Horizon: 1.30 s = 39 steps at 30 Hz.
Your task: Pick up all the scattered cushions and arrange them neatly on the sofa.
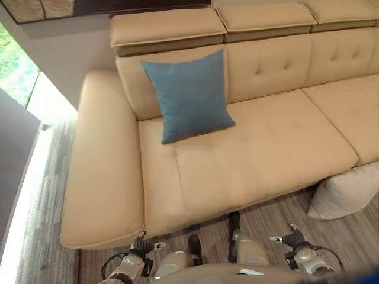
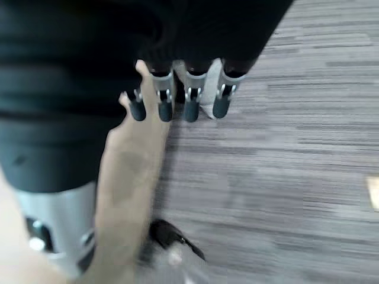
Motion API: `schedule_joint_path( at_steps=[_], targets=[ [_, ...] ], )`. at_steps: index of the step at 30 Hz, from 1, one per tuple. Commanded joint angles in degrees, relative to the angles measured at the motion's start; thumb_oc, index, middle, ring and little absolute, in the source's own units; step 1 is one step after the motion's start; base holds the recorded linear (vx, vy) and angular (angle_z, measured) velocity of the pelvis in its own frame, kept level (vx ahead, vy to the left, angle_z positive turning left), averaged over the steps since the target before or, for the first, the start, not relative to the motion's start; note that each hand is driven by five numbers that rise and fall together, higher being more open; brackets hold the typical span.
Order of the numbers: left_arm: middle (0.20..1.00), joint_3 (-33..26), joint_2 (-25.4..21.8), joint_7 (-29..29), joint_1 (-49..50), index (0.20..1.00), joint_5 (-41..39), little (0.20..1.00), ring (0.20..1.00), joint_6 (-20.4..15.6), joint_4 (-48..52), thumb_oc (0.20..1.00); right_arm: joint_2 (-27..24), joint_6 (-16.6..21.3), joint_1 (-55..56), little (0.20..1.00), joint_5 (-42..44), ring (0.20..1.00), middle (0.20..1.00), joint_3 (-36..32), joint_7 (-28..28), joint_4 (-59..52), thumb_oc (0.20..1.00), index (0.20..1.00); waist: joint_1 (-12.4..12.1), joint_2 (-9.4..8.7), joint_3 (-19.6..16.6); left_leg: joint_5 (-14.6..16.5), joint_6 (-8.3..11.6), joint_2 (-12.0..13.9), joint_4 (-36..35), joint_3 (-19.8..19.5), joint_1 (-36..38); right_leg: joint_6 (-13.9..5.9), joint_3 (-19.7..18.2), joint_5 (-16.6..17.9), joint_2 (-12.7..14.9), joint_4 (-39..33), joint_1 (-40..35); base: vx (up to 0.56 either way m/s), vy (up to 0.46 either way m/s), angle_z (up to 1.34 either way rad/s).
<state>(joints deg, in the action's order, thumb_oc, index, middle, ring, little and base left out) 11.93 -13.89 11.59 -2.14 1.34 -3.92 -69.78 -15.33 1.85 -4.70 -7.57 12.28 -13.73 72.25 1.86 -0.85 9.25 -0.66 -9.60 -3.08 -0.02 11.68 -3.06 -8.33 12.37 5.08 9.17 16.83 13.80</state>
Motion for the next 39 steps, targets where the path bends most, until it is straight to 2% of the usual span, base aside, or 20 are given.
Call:
schedule_joint_path(
  at_steps=[1,3,5,8,12,14,17,19,22,25,27,28,29,31,32,36,37,38,39],
  targets=[
    [1.0,-1.0,-1.5,0.4,-0.3,1.0,1.6,1.0,1.0,0.1,-0.9,1.0,-1.7,0.5,-0.4,1.0,-0.4,1.0,1.0,0.5,-0.5,-1.2,1.0,1.0,-3.3,-0.8,-1.0,2.9,7.93,1.8,-1.3,-5.8,1.5,0.91,1.3,-9.3,-2.1,-0.9,-8.9,-0.21,-0.053,-0.29],
    [1.0,-1.0,-1.8,0.6,-0.1,1.0,1.3,1.0,1.0,0.1,-0.8,1.0,-1.4,0.4,-0.5,1.0,-0.4,1.0,1.0,0.8,-0.8,-1.5,1.0,1.0,-5.4,-2.21,-1.7,2.2,8.39,1.6,-0.5,-4.0,-0.5,0.89,2.9,-9.3,-2.1,-4.9,-13.4,-0.18,-0.116,-0.57],
    [1.0,-1.3,-1.4,0.7,0.0,1.0,0.8,1.0,1.0,0.0,-0.9,1.0,-1.2,0.5,-1.2,1.0,-0.3,1.0,1.0,1.3,-0.9,-2.2,1.0,1.0,-6.0,-2.82,-2.8,1.7,9.03,2.1,0.1,-3.2,-1.7,0.9,2.1,-9.4,-2.9,-10.3,-14.4,-0.07,-0.145,-0.8],
    [1.0,-2.4,-2.5,-0.1,-1.1,1.0,0.2,1.0,1.0,0.3,-2.0,1.0,-2.1,0.8,-1.8,1.0,0.0,1.0,1.0,2.0,-1.0,-3.4,1.0,1.0,-4.8,-2.75,-2.8,0.9,10.34,3.4,2.3,-2.6,-3.2,1.97,-1.0,-9.4,-5.2,-15.2,-15.6,-0.06,-0.151,-0.2],
    [1.0,-1.4,-2.7,-0.9,-2.3,1.0,0.6,1.0,1.0,0.6,-1.4,1.0,-2.6,0.6,-1.5,1.0,1.4,1.0,1.0,1.6,-0.9,-2.9,1.0,1.0,-3.3,-2.13,-1.7,-0.1,11.49,4.5,4.5,-3.1,-4.5,3.22,-0.9,-9.3,-6.0,-16.7,-16.4,-0.12,-0.071,0.19],
    [1.0,-0.6,-2.5,-1.3,-3.2,1.0,0.3,1.0,1.0,0.6,-1.7,1.0,-3.1,0.4,-1.8,1.0,1.2,1.0,1.0,2.0,-1.2,-1.7,1.0,1.0,-3.4,-2.17,-0.7,1.0,12.22,3.4,7.4,-8.0,-5.4,3.69,-2.1,-8.1,-5.9,-17.1,-15.7,-0.15,0.004,-0.14],
    [1.0,-0.8,-2.0,-1.8,-3.2,1.0,-0.5,1.0,1.0,0.8,-2.3,1.0,-3.8,0.3,-2.0,1.0,1.6,1.0,1.0,1.3,-1.1,-0.9,1.0,1.0,-3.5,-2.19,-0.6,3.9,12.19,1.6,9.2,-13.9,-4.3,3.43,-4.6,-6.4,-5.6,-17.9,-15.0,-0.08,0.049,-0.64],
    [1.0,-0.9,-1.6,-2.3,-2.8,1.0,-1.2,1.0,1.0,0.7,-2.6,1.0,-4.5,-0.1,-2.1,1.0,1.5,1.0,1.0,1.2,-1.0,-0.4,1.0,1.0,-3.4,-1.55,-0.8,5.9,12.1,0.2,10.4,-18.7,-3.3,2.87,-8.1,-5.2,-5.7,-18.1,-13.5,-0.08,0.17,-1.15],
    [1.0,-1.0,-1.8,-3.0,-2.8,1.0,-1.0,1.0,1.0,0.6,-2.7,1.0,-5.0,-0.5,-2.1,1.0,1.3,1.0,1.0,0.7,-0.7,-0.2,1.0,1.0,-2.6,-0.51,-1.0,6.1,11.56,0.8,6.4,-17.6,-1.1,1.75,-10.5,-3.4,-5.5,-18.4,-11.5,-0.09,0.234,-1.31],
    [1.0,-0.9,-3.1,-3.7,-2.8,1.0,-0.5,1.0,1.0,-0.1,-1.8,1.0,-4.8,-1.6,-2.4,1.0,0.7,1.0,1.0,1.0,-0.3,0.0,1.0,1.0,-2.1,-0.23,0.4,5.4,9.89,0.0,3.3,-14.1,-1.2,-1.09,-13.0,0.4,-3.5,-18.3,-5.7,-0.18,0.265,-1.05],
    [1.0,-1.0,-3.7,-3.9,-2.9,1.0,-0.5,1.0,1.0,-0.1,-1.8,1.0,-4.8,-1.8,-2.4,1.0,0.6,1.0,1.0,0.9,-0.2,-0.3,1.0,1.0,-2.3,-0.15,0.9,5.2,9.55,0.1,2.4,-12.8,-0.8,-1.57,-13.3,0.8,-3.2,-17.8,-4.6,-0.12,0.163,-2.06],
    [1.0,-1.4,-5.3,-4.2,-2.8,1.0,-0.2,1.0,1.0,-0.1,-1.9,1.0,-4.9,-1.9,-2.7,1.0,0.1,1.0,1.0,1.0,-0.3,-1.0,1.0,1.0,-2.2,-0.06,1.7,4.4,9.03,0.5,1.7,-11.0,-0.6,-2.3,-12.5,1.4,-2.7,-15.7,-2.5,-0.17,0.167,-1.69],
    [1.0,-1.7,-6.1,-4.4,-2.9,1.0,-0.3,1.0,1.0,-0.1,-2.1,1.0,-4.9,-1.8,-2.5,1.0,-0.1,1.0,1.0,0.9,-0.2,-1.4,1.0,1.0,-2.6,0.06,2.2,4.3,8.95,0.8,1.3,-10.1,-0.4,-2.02,-10.7,1.1,-2.4,-14.7,-1.9,-0.19,0.127,-1.07],
    [1.0,-2.7,-7.3,-5.1,-2.9,1.0,-0.3,1.0,1.0,0.1,-2.4,1.0,-5.0,-1.5,-2.1,1.0,0.0,1.0,1.0,0.5,-0.4,-1.9,1.0,1.0,-3.6,0.81,2.6,3.7,9.14,1.8,0.5,-7.1,-0.1,-1.02,0.6,-0.8,0.5,-12.7,-2.4,-0.13,0.086,-1.34],
    [1.0,-4.5,-8.4,-5.6,-2.0,1.0,-0.5,1.0,1.0,0.4,-2.7,1.0,-4.9,-1.4,-1.4,1.0,0.3,1.0,1.0,-0.1,-0.2,-1.7,1.0,1.0,-4.2,1.27,2.3,3.5,9.16,2.4,-0.2,-5.0,0.5,0.22,6.3,-2.8,1.6,-10.4,-3.6,-0.07,0.058,-1.42],
    [1.0,-5.6,-9.6,-6.1,-3.3,1.0,-0.8,1.0,1.0,0.8,-2.6,1.0,-5.3,-1.5,-1.0,1.0,0.6,1.0,1.0,-0.4,0.3,-2.3,1.0,1.0,-3.9,1.16,1.7,3.3,8.48,2.7,0.1,-2.4,0.8,0.59,5.7,-4.7,1.1,-6.7,-4.8,-0.05,0.02,-0.58],
    [1.0,-5.3,-9.4,-5.4,-4.5,1.0,-1.4,1.0,1.0,0.7,-1.8,1.0,-5.3,-1.4,-1.1,1.0,0.9,1.0,1.0,-0.4,0.6,-3.1,1.0,1.0,-3.9,1.27,1.8,3.4,8.43,3.0,0.3,-1.0,0.8,0.52,6.6,-5.7,1.2,-5.5,-5.5,-0.15,-0.117,-0.5],
    [1.0,-2.9,-3.3,-1.1,-3.0,1.0,-2.1,1.0,1.0,-0.5,4.8,1.0,-4.2,-0.9,-2.0,1.0,2.5,1.0,1.0,-0.8,-1.6,-3.7,1.0,1.0,-6.1,0.52,2.2,3.2,8.69,3.3,1.3,0.4,-0.5,0.57,10.0,-6.2,1.5,-7.5,-8.0,-0.15,-0.117,-0.45],
    [1.0,-2.9,-3.3,-1.0,-2.9,1.0,-2.1,1.0,1.0,-0.5,4.8,1.0,-4.2,-0.9,-2.0,1.0,2.5,1.0,1.0,-0.8,-1.6,-3.7,1.0,1.0,-6.2,0.53,2.2,3.2,8.7,3.3,1.3,0.4,-0.5,0.57,10.0,-6.1,1.4,-7.6,-8.0,-0.15,-0.241,-0.3]
  ],
)
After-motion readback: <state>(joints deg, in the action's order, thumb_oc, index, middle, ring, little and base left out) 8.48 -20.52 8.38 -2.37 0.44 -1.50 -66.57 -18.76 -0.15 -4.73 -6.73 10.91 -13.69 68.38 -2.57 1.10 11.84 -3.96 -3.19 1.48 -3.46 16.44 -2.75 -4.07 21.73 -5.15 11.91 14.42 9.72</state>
